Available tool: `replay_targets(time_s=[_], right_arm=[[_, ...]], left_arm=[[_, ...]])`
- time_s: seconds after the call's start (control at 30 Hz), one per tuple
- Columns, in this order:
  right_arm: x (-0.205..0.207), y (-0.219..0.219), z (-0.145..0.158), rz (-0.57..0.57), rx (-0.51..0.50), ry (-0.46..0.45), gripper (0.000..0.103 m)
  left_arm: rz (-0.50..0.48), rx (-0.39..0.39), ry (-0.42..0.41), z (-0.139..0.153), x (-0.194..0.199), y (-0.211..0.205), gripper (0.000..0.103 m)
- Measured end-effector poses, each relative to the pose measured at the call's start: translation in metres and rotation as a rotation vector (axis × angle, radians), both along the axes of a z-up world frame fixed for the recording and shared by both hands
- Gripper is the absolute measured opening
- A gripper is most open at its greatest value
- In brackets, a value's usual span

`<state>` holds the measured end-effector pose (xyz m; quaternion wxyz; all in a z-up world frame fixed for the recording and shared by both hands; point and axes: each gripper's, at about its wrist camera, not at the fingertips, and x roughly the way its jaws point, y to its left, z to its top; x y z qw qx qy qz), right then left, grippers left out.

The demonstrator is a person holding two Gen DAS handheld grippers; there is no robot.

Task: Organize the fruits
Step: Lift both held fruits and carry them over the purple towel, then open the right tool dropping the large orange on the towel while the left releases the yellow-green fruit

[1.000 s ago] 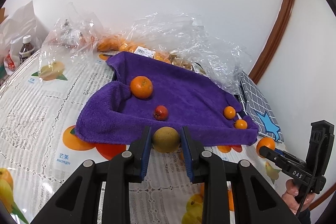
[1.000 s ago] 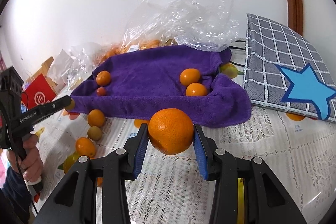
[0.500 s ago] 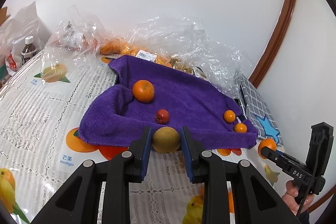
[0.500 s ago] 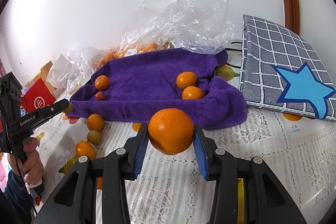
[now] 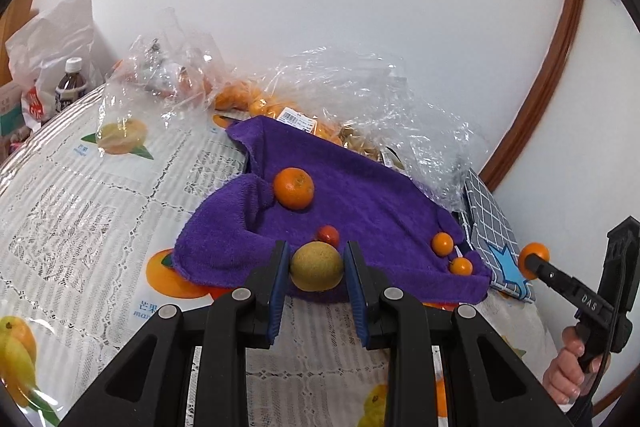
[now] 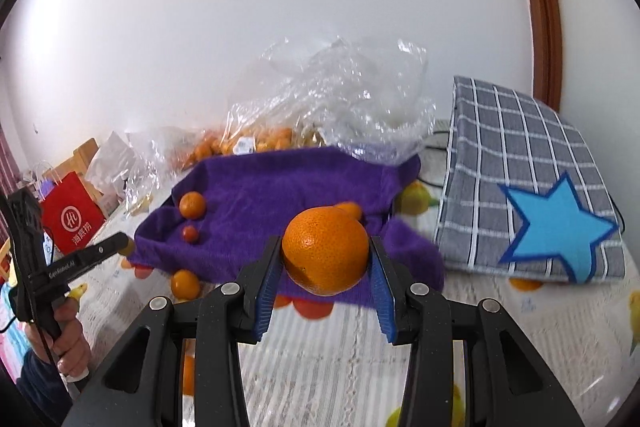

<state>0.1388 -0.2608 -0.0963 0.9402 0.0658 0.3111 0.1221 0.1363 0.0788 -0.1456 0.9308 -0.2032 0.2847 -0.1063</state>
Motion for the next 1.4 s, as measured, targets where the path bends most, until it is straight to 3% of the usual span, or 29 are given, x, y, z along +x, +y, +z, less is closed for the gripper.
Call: replay_targets(time_s=[0.2, 0.3, 0.43, 0.53, 0.73, 1.0, 1.2, 1.4], right_arm=[[0.021, 0.000, 0.016, 0.014, 0.006, -0.011, 0.042], [0.035, 0.002, 0.021, 0.016, 0.012, -0.006, 0.042], [0.058, 0.012, 0.022, 0.044, 0.020, 0.005, 0.042], [0.078, 0.017, 0.021, 0.038, 0.011, 0.021, 0.042], [0.118, 0.008, 0.015, 0.002, 0.023, 0.061, 0.042], [0.167, -0.001, -0.025, -0.052, 0.052, 0.199, 0.042], [0.178, 0.009, -0.046, -0.048, -0.010, 0.262, 0.042], [0.185, 0.023, -0.058, -0.037, -0.068, 0.289, 0.042]], left_arm=[[0.057, 0.009, 0.010, 0.010, 0.011, 0.009, 0.027], [0.023, -0.003, -0.033, 0.033, 0.024, 0.007, 0.027], [-0.028, 0.041, -0.065, 0.062, 0.052, -0.007, 0.027], [0.006, 0.079, -0.040, 0.070, 0.074, -0.014, 0.027], [0.045, 0.060, -0.011, 0.075, 0.119, -0.016, 0.027], [0.046, 0.087, 0.118, 0.050, 0.176, -0.033, 0.027], [0.028, 0.143, 0.276, 0.018, 0.202, -0.039, 0.027], [0.019, 0.171, 0.332, 0.009, 0.205, -0.033, 0.027]])
